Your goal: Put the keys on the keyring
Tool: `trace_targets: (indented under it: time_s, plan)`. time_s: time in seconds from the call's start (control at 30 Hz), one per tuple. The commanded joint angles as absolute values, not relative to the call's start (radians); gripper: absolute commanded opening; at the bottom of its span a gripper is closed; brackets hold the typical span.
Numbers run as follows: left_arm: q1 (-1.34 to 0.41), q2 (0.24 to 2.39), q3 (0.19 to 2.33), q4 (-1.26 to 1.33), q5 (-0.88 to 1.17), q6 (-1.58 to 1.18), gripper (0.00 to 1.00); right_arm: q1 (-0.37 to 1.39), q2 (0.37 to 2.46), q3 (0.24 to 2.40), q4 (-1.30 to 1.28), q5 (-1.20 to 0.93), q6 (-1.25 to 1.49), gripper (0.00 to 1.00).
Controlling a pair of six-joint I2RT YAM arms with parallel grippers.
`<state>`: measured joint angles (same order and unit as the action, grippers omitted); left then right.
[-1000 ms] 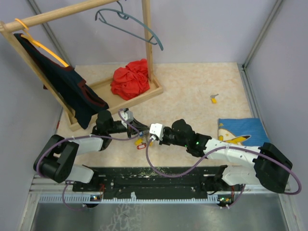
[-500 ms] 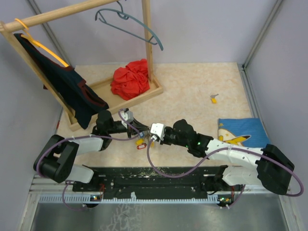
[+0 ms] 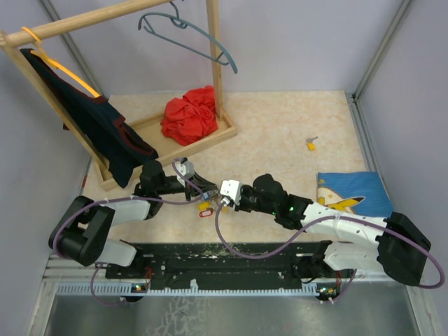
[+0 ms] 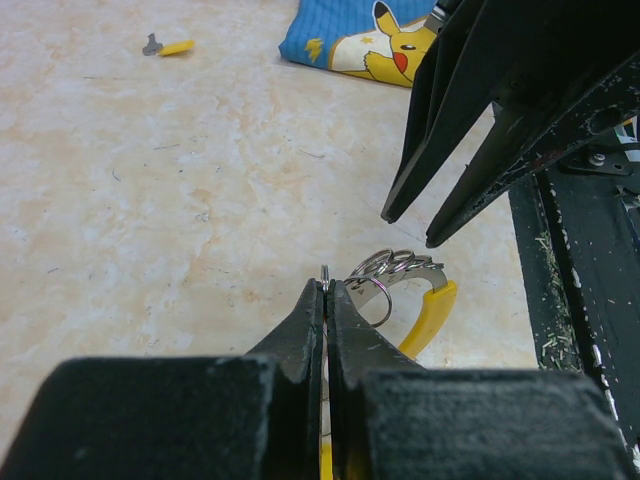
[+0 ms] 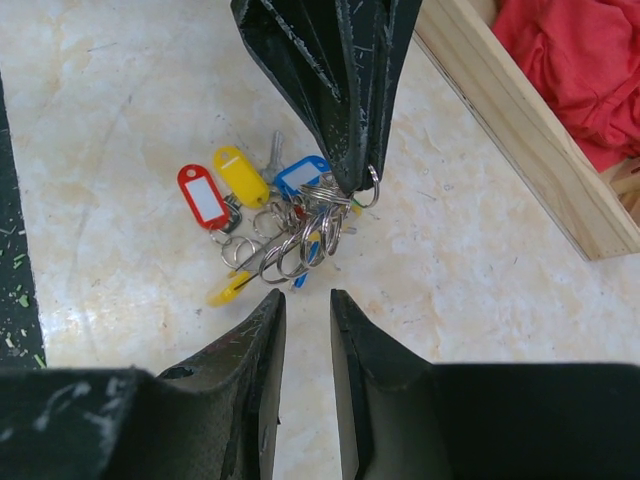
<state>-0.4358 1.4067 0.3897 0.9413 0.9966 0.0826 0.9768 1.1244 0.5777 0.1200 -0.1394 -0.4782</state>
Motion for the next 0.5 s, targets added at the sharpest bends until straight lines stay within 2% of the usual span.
trace_targets:
  time_s: [0.0,0.47]
  plan:
    - [-0.439,1.404,0.401,0.958,1.018,0.092,0.00,0.976,1.106,0.631,0.193,-0.117,-0.477,0.25]
    - [-0.438,1.404,0.401,0.958,1.022,0.091,0.00,0.974,1.179,0.655,0.229,-0.182,-0.471,0.24]
